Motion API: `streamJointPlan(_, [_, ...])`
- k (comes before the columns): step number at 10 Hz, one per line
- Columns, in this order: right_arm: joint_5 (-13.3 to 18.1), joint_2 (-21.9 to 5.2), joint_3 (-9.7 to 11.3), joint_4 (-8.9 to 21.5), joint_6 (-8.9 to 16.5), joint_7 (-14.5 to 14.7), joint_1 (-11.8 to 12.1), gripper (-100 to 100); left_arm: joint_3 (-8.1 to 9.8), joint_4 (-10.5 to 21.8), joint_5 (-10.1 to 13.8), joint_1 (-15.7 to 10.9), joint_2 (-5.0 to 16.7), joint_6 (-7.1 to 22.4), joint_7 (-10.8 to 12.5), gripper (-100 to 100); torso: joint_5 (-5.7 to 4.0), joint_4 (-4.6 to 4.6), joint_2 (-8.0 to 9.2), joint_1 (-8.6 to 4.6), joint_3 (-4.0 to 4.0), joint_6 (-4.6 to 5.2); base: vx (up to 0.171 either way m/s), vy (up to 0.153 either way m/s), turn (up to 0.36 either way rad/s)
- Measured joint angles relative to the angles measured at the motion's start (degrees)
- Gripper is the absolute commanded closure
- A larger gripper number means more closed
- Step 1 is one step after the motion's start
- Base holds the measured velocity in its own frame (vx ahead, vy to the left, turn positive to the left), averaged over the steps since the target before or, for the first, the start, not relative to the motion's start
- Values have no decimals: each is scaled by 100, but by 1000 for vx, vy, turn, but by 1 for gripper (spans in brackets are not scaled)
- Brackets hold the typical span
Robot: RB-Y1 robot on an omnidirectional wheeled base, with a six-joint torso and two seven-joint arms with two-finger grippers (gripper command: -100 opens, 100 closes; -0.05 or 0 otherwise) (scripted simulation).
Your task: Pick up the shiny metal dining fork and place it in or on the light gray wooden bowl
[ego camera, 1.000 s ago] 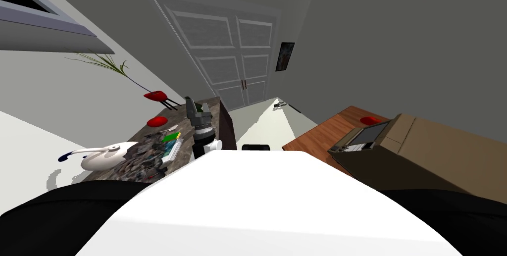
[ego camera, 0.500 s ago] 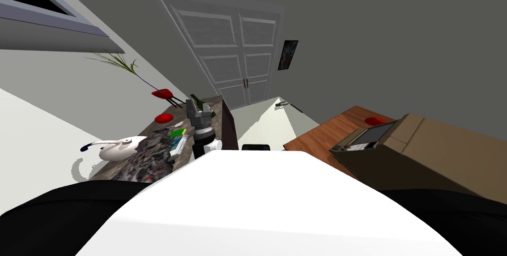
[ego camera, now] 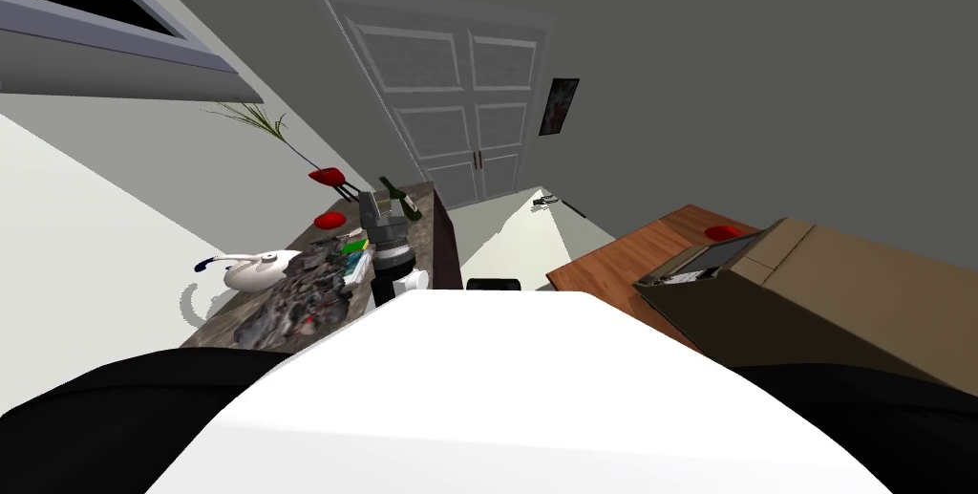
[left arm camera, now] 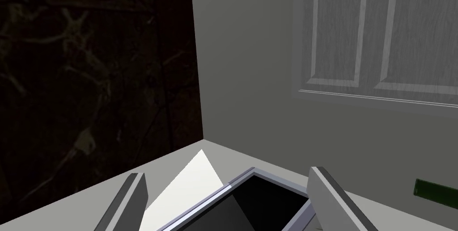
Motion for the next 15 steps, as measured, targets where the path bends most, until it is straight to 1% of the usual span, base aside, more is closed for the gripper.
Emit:
streamJointPlan(1, [-5,-36,-16,114,-53,21,50,100,0,0,0,0,0,0,0,0,0,0,-3,-1,-1,2,-87,-5,32])
streamJointPlan(2, [26,-51,14,322,-169,60,-12,100,0,0,0,0,0,0,0,0,-1,0,-2,-2,-1,-1,-85,-7,49])
streamJointPlan(3, [47,-99,49,410,-229,54,-14,100,0,0,0,0,0,0,0,0,-1,0,-5,-1,-2,-2,-73,-5,36])
streamJointPlan(4, [43,-191,69,377,-230,10,54,100,0,0,0,0,0,0,0,0,0,0,-9,1,-4,-2,-98,-10,63])
streamJointPlan(5, [15,-281,57,420,-274,4,121,100,0,0,0,0,0,0,0,0,4,0,-3,0,-2,-4,-123,-17,93])
streamJointPlan(6, [-11,-360,47,527,-363,15,131,100,0,0,0,0,0,0,0,0,5,3,3,-1,3,-8,-196,-24,109])
streamJointPlan(7, [-14,-456,85,495,-367,-74,106,100,0,0,0,-1,0,0,0,0,1,9,24,-3,15,-10,-173,-28,64])
streamJointPlan(9, [-79,-489,39,455,-332,-166,35,100,1,0,0,1,1,0,0,0,-3,11,19,-21,15,4,-138,-86,-48])
streamJointPlan(10, [-88,-444,19,566,-384,-170,-107,100,1,0,0,0,1,0,0,0,-6,12,19,-35,15,-3,-153,-70,114])
streamJointPlan(11, [-141,-466,-39,518,-379,-158,-53,100,1,0,0,0,1,0,0,0,-6,13,20,-26,16,-2,-118,-44,43])
streamJointPlan(12, [-148,-440,-56,569,-396,-157,-145,100,1,0,0,0,0,0,0,0,-5,13,10,-18,12,0,-52,-29,-6])
streamJointPlan(14, [-220,-492,-121,404,-332,-217,-91,100,1,0,0,1,0,0,0,0,-1,9,-12,-6,-1,3,-82,-43,8])
streamJointPlan(15, [-264,-535,-154,250,-261,-296,-78,100,1,0,0,0,1,0,0,0,-1,12,-3,-12,5,1,-142,-96,36])
